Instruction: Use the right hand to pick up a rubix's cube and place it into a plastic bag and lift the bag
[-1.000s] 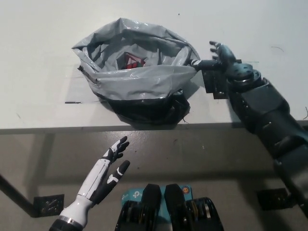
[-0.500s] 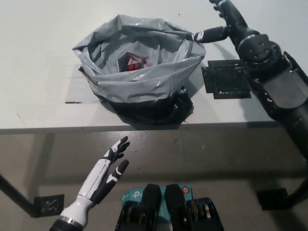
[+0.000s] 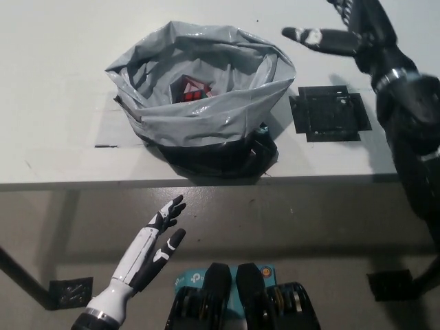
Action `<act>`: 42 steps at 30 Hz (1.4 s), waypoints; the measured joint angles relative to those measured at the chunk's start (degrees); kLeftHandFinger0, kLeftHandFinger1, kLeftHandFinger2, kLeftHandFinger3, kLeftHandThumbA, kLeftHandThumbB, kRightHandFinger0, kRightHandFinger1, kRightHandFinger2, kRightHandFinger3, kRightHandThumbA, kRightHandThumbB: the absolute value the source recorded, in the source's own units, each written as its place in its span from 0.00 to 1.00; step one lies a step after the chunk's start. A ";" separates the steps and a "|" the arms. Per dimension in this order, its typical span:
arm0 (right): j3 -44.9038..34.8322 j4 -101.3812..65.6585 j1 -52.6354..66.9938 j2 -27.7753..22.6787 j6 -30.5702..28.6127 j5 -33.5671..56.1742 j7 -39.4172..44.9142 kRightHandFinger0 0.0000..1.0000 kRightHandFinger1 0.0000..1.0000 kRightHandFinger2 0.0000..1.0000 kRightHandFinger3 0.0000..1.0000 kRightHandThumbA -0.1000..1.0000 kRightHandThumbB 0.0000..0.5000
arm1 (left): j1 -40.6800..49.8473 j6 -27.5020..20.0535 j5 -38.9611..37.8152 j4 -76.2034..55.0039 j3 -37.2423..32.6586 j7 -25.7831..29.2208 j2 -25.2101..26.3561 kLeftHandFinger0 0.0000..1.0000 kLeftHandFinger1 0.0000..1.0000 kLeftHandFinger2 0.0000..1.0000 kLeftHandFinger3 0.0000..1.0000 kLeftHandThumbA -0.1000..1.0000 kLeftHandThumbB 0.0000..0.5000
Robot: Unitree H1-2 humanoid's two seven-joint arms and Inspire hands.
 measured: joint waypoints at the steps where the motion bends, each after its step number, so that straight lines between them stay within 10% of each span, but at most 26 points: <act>1: -0.47 -1.60 1.31 0.01 -0.19 -0.09 -0.05 1.00 1.00 1.00 1.00 1.00 0.72 | -0.04 0.00 0.00 0.05 0.01 0.00 0.00 1.00 1.00 1.00 1.00 1.00 0.34; 4: -1.66 -6.89 6.47 0.08 -0.94 -0.87 -0.20 1.00 1.00 1.00 1.00 1.00 0.69 | -0.10 0.01 -0.01 0.20 0.06 0.00 0.00 1.00 1.00 1.00 1.00 1.00 0.32; 5: -1.96 -8.72 8.24 0.12 -1.16 -1.24 -0.23 1.00 1.00 1.00 1.00 1.00 0.82 | -0.15 0.01 -0.02 0.26 0.06 0.00 -0.01 1.00 1.00 1.00 1.00 1.00 0.31; 6: -2.18 -10.28 10.06 0.21 -1.57 -1.56 -0.25 1.00 1.00 1.00 1.00 1.00 0.58 | -0.19 0.01 -0.02 0.31 0.07 0.00 0.00 1.00 1.00 1.00 1.00 1.00 0.33; 10: -2.86 -19.15 20.05 1.81 -4.56 -4.92 -0.33 1.00 1.00 1.00 1.00 1.00 0.70 | -0.61 0.01 -0.04 0.57 0.12 0.00 0.00 1.00 1.00 1.00 1.00 1.00 0.36; 12: -2.88 -21.38 23.25 2.52 -5.60 -6.27 -0.46 1.00 1.00 1.00 1.00 1.00 0.43 | -0.79 0.01 -0.04 0.58 0.14 0.01 0.00 1.00 1.00 1.00 1.00 1.00 0.36; 15: -2.24 -24.54 29.19 3.84 -7.78 -9.88 -1.48 1.00 1.00 1.00 1.00 1.00 0.30 | -1.05 0.01 -0.03 0.61 0.19 0.01 0.01 1.00 1.00 1.00 1.00 1.00 0.37; 35: 1.54 -9.85 46.45 4.81 -23.18 -26.92 -8.41 1.00 1.00 1.00 1.00 1.00 0.51 | 3.81 -0.08 0.39 -0.55 0.33 0.04 0.48 1.00 1.00 1.00 1.00 1.00 0.38; 42: 2.90 -7.08 50.65 5.36 -28.73 -30.85 -8.83 1.00 1.00 1.00 1.00 0.98 0.39 | 7.83 -0.32 0.65 -0.69 0.34 0.05 1.29 1.00 1.00 1.00 1.00 1.00 0.33</act>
